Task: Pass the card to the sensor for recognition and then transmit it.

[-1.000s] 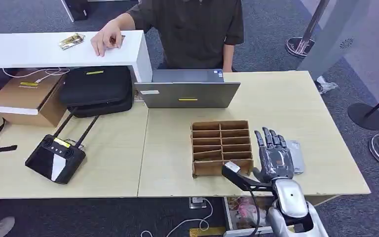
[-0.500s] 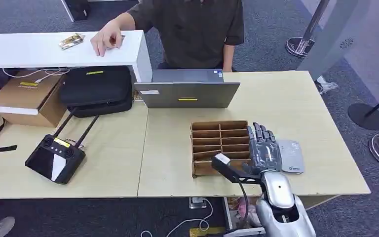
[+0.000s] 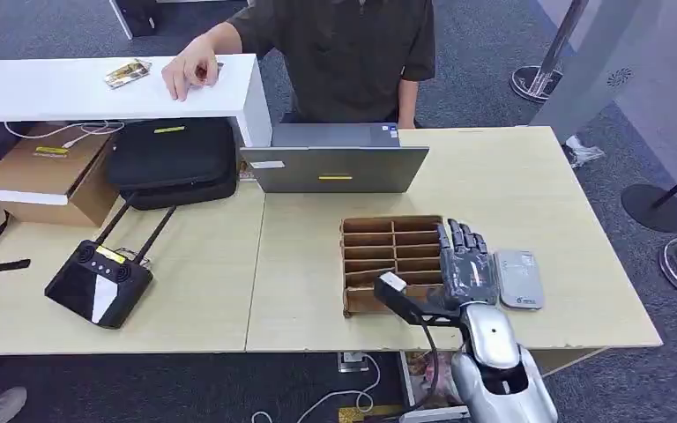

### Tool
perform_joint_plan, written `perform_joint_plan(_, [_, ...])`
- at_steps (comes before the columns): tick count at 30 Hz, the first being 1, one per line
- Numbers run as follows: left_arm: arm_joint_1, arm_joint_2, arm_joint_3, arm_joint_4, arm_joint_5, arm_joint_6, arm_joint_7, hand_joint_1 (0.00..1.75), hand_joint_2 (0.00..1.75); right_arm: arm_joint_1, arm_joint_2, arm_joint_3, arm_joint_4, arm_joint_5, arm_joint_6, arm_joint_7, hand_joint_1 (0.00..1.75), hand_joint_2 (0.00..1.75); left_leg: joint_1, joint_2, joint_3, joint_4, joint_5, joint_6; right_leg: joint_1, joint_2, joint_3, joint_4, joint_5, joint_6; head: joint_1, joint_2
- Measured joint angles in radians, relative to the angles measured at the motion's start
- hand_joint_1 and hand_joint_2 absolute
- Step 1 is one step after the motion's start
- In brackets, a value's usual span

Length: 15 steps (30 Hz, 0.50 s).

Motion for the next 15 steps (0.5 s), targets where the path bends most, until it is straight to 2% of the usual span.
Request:
perform_joint_plan(5, [0.001,0.0,-0.002,0.0,0.016,-0.007,0.011,0.0,0.0,0.035,-0.009,0.0,-0.034,0.008,0.096,0.002,0.0,1.75,0.0,0.0,0.0,0.0,0.0,0.0,0.0,0.0,0.0,0.0,0.0,0.0,0.0,0.0])
perform_joint_plan(15, [0.006,0.002,-0.002,0.0,0.032,-0.012,0.016,0.0,0.0,0.076,-0.064,0.0,-0.092,0.008,0.113,0.002,0.0,1.75,0.0,0.0,0.0,0.0,0.0,0.0,0.0,0.0,0.0,0.0,0.0,0.0,0.0,0.0])
